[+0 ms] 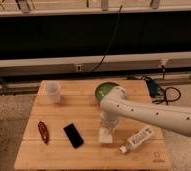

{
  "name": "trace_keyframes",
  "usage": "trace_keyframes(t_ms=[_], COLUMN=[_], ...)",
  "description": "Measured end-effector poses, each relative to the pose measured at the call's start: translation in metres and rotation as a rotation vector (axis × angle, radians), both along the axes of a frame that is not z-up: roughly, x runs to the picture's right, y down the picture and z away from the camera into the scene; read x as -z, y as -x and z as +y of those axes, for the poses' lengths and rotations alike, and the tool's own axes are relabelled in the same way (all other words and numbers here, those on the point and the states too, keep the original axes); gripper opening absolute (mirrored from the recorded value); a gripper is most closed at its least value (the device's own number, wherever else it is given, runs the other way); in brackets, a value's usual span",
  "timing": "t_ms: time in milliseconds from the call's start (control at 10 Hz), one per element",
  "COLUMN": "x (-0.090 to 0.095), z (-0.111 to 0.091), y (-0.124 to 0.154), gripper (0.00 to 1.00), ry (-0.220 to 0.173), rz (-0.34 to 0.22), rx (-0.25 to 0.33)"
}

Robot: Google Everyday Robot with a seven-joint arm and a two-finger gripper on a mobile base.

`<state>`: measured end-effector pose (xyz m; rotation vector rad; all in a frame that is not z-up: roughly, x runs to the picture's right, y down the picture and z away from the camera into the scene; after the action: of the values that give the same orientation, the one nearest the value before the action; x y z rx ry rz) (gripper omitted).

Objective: Place the white sponge in the ceramic cup

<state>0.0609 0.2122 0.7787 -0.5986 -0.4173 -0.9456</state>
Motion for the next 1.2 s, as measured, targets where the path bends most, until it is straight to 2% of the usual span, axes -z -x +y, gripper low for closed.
trace_keyframes(t_ms=[300, 500, 900, 1100, 1200], x=[0.009, 0.008, -0.016, -0.030, -0.039], z=[-0.034, -0.058, -0.113, -0.140, -0.160], y=[0.044, 0.080, 0.149, 0.165, 0.173], gripper=[0.00, 0.00, 0.00, 0.00, 0.00], ry=[-0.018, -0.026, -0.046, -0.059, -0.073], rz=[-0.053, -0.082, -0.128, -0.141, -0.142], rx=[0.051, 0.096, 0.183, 0.195, 0.199])
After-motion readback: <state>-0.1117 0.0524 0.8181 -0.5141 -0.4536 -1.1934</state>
